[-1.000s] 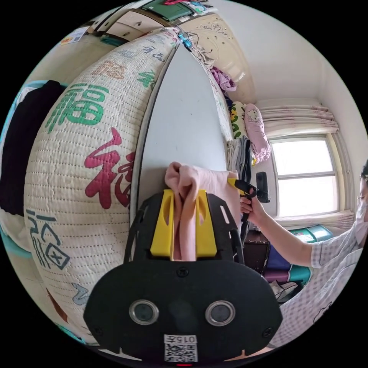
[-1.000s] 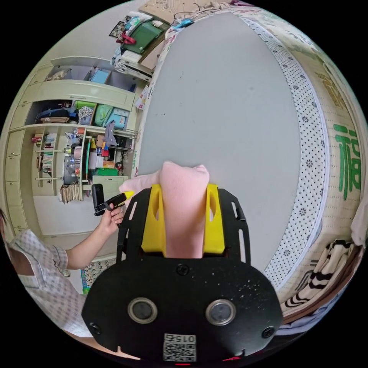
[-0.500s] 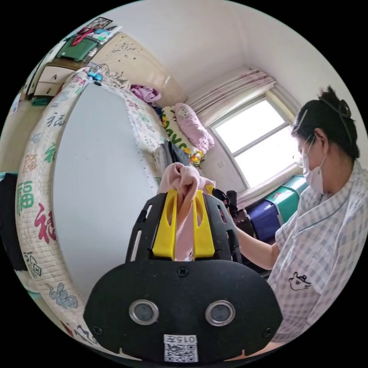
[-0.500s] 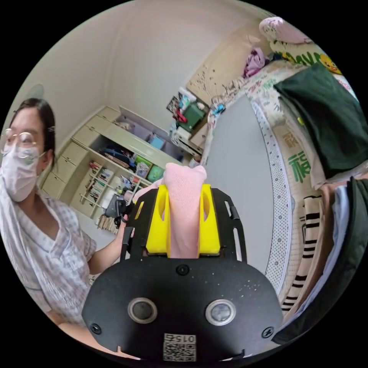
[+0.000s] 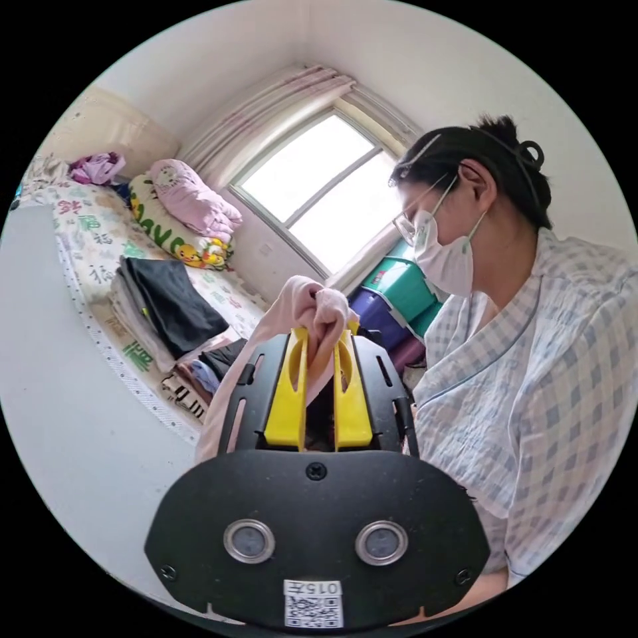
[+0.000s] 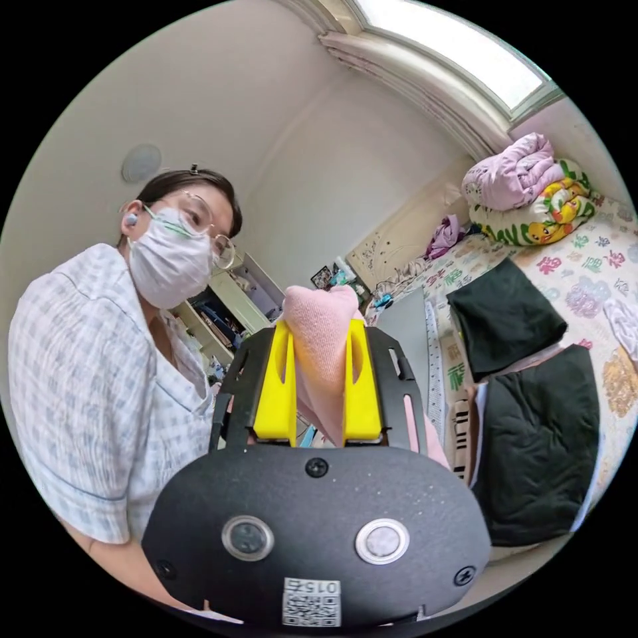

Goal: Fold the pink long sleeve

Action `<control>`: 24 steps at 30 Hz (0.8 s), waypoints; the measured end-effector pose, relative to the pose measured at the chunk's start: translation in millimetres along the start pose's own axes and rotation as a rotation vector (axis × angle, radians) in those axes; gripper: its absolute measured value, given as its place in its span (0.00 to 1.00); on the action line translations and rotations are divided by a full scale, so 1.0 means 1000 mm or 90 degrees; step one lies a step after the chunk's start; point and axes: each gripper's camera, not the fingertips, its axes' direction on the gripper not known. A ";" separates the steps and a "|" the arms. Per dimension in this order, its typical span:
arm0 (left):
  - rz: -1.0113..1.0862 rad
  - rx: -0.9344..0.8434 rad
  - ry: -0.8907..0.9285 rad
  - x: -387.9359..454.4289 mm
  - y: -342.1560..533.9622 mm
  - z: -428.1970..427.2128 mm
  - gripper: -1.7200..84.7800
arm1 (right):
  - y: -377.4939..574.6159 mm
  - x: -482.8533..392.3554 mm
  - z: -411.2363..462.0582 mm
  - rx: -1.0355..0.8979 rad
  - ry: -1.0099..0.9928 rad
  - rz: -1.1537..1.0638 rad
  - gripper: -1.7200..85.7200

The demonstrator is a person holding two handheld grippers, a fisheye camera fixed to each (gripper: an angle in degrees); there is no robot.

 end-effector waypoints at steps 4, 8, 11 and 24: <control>-0.019 -0.028 0.074 -0.001 -0.011 0.051 0.09 | -0.011 -0.020 -0.053 -0.006 0.049 0.013 0.15; -0.051 -0.017 0.129 -0.009 -0.029 0.101 0.09 | -0.040 -0.031 -0.088 -0.013 0.091 0.018 0.15; -0.043 0.006 0.143 -0.015 -0.054 0.128 0.09 | -0.071 -0.029 -0.099 -0.019 0.087 -0.005 0.15; 0.057 0.099 0.017 -0.070 -0.182 0.216 0.09 | -0.213 0.070 -0.051 -0.014 -0.029 -0.085 0.15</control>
